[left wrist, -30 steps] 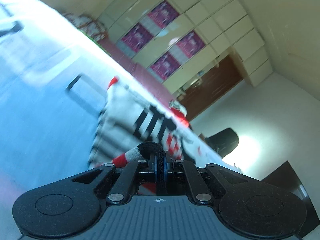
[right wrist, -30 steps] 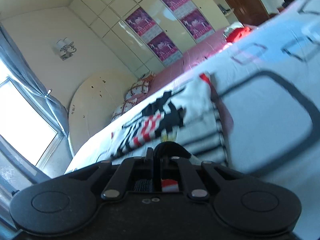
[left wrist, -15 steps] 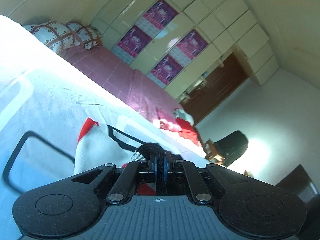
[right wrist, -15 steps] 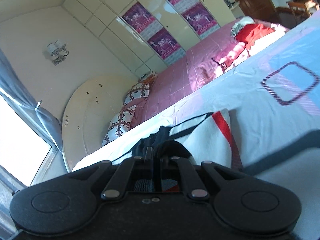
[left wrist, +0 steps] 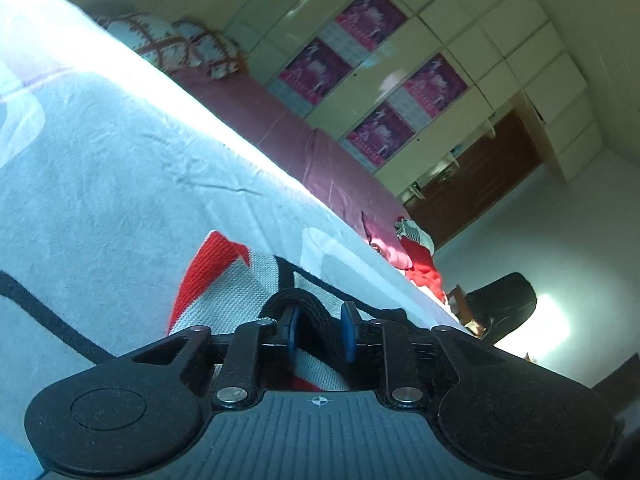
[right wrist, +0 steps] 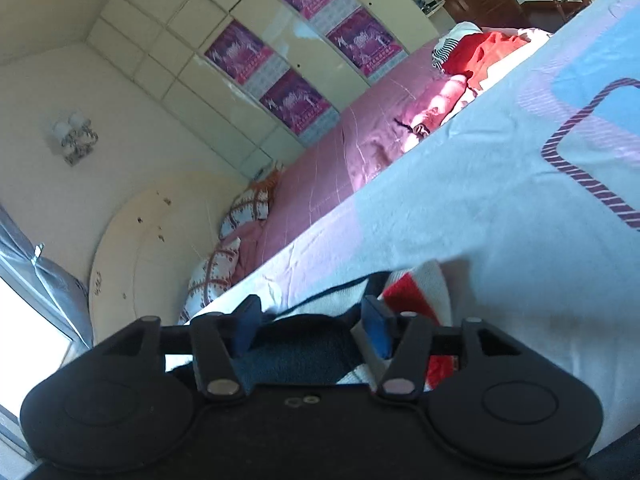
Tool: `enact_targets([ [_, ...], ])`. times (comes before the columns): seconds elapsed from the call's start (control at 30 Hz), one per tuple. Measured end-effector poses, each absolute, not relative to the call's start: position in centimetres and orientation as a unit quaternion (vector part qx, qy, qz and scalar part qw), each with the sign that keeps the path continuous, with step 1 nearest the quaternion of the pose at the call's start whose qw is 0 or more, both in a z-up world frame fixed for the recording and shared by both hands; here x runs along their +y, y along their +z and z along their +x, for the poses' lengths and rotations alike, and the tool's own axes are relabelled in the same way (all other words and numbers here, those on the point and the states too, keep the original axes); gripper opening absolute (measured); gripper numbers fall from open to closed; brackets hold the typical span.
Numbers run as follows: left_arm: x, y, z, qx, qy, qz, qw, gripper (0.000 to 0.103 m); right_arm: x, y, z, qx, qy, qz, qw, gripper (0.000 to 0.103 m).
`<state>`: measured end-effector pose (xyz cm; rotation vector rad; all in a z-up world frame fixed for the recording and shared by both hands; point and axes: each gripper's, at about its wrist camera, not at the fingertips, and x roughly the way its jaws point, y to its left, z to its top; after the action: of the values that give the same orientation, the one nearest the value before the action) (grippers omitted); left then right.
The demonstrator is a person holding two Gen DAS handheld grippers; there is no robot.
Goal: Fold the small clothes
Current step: 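Lift the hem with both grippers and fold it toward the collar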
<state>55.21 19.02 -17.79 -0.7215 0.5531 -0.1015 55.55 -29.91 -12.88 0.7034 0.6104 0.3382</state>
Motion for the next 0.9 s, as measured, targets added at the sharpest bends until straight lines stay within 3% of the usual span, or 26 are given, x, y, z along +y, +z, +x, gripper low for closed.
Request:
enact_targets([
  [0.07, 19.1, -17.0, 54.8, 0.258, -0.055, -0.337, 0.904, 0.029, -30.0, -12.9, 55.6, 0.295, 0.158, 0.335, 0.881, 0.055],
  [0.17, 18.8, -15.6, 54.3, 0.235, -0.029, -0.296, 0.926, 0.070, -29.8, -12.6, 55.5, 0.295, 0.158, 0.325, 0.885, 0.055],
  [0.27, 18.7, -14.5, 54.5, 0.241, -0.025, -0.254, 0.936, 0.071, -28.8, -12.2, 56.0, 0.309, 0.153, 0.285, 0.894, 0.055],
  [0.33, 17.7, -14.3, 55.5, 0.267, -0.024, -0.187, 0.945, 0.066, -27.6, -12.0, 56.5, 0.325, 0.151, 0.243, 0.901, 0.055],
  [0.4, 16.7, -13.9, 56.4, 0.295, -0.035, -0.134, 0.946, 0.050, -26.2, -11.6, 56.9, 0.335, 0.153, 0.195, 0.909, 0.055],
  [0.6, 14.8, -13.8, 58.9, 0.355, -0.051, -0.059, 0.931, 0.049, -21.4, -11.0, 57.9, 0.356, 0.159, 0.042, 0.920, 0.051],
  [0.63, 14.5, -13.8, 59.1, 0.362, -0.054, -0.052, 0.929, 0.045, -21.0, -11.0, 57.8, 0.355, 0.158, 0.030, 0.921, 0.047],
  [0.67, 14.2, -13.8, 59.3, 0.366, -0.055, -0.042, 0.928, 0.033, -20.6, -11.0, 57.8, 0.355, 0.157, 0.019, 0.921, 0.042],
  [0.73, 13.8, -13.2, 59.2, 0.362, -0.048, -0.030, 0.931, 0.021, -20.3, -11.3, 57.9, 0.355, 0.149, -0.002, 0.923, 0.021],
  [0.8, 14.0, -12.9, 58.4, 0.347, -0.048, -0.038, 0.936, 0.006, -20.1, -11.3, 57.8, 0.351, 0.149, -0.009, 0.924, 0.008],
  [0.9, 14.3, -11.9, 56.4, 0.283, -0.036, -0.056, 0.957, 0.005, -21.1, -10.1, 57.0, 0.300, 0.143, 0.020, 0.943, 0.006],
])
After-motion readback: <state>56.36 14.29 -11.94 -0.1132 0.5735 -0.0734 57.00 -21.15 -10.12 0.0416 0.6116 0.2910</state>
